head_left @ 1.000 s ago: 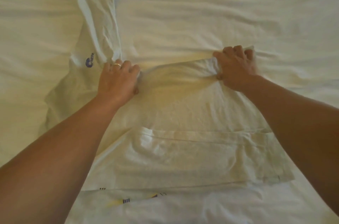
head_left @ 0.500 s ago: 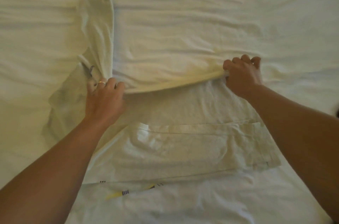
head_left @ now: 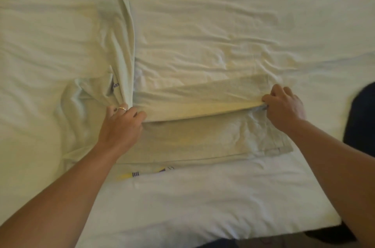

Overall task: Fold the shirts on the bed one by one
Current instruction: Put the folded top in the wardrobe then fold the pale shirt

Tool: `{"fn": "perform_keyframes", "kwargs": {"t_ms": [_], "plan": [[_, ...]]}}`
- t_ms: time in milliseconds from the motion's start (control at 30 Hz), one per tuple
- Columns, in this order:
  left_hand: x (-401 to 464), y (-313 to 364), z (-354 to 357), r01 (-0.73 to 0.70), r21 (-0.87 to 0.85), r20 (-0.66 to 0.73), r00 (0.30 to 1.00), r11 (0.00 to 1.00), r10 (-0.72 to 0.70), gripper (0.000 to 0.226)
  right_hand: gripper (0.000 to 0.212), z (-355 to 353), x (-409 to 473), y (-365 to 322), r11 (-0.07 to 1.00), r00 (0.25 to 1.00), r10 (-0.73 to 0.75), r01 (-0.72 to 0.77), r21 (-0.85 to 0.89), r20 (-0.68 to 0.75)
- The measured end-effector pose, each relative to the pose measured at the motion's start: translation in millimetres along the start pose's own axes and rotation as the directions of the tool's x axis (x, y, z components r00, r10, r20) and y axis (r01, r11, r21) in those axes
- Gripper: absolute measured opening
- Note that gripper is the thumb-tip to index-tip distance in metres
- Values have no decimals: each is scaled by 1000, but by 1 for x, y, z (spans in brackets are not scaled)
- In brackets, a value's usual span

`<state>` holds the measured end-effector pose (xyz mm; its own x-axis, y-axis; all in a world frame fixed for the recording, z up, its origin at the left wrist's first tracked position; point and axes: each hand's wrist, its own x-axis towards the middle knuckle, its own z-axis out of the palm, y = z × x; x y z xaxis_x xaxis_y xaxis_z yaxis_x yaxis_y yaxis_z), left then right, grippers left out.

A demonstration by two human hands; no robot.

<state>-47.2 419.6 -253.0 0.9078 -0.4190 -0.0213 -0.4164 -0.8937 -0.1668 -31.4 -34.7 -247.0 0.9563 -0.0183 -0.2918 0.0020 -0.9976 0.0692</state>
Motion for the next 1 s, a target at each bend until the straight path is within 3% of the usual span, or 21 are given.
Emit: {"fn": "perform_keyframes", "kwargs": {"t_ms": [167, 300, 400, 467, 533, 700, 933, 1000], "plan": [[-3, 11, 0, 29, -64, 101, 995, 998, -23, 5, 23, 9, -5, -1, 1000, 998, -11, 12, -3, 65], [0, 17, -6, 77, -41, 273, 960, 996, -63, 21, 27, 2, -3, -6, 998, 986, 53, -57, 16, 157], [16, 33, -11, 106, 4, 301, 948, 994, -102, 45, 33, -3, 4, -25, 1000, 1000, 11, -11, 20, 14], [30, 48, -12, 143, -46, 239, 963, 989, -128, 50, 41, -1, 6, -49, 991, 989, -100, 108, 78, -105], [40, 61, -5, 183, -99, 256, 954, 978, -153, 54, 47, 6, 10, -74, 973, 975, -178, 194, 127, -132], [33, 79, 36, 301, -204, 409, 891, 932, -198, 82, 69, 40, 22, -72, 980, 991, -87, 68, 189, 99], [14, 88, 42, 318, -180, 414, 883, 931, -221, 84, 88, 52, 22, -50, 995, 978, -55, 38, 88, 199], [6, 81, 33, 255, -204, 340, 924, 945, -176, 82, 88, 41, 24, -64, 997, 982, -23, 9, 75, 187]]}}
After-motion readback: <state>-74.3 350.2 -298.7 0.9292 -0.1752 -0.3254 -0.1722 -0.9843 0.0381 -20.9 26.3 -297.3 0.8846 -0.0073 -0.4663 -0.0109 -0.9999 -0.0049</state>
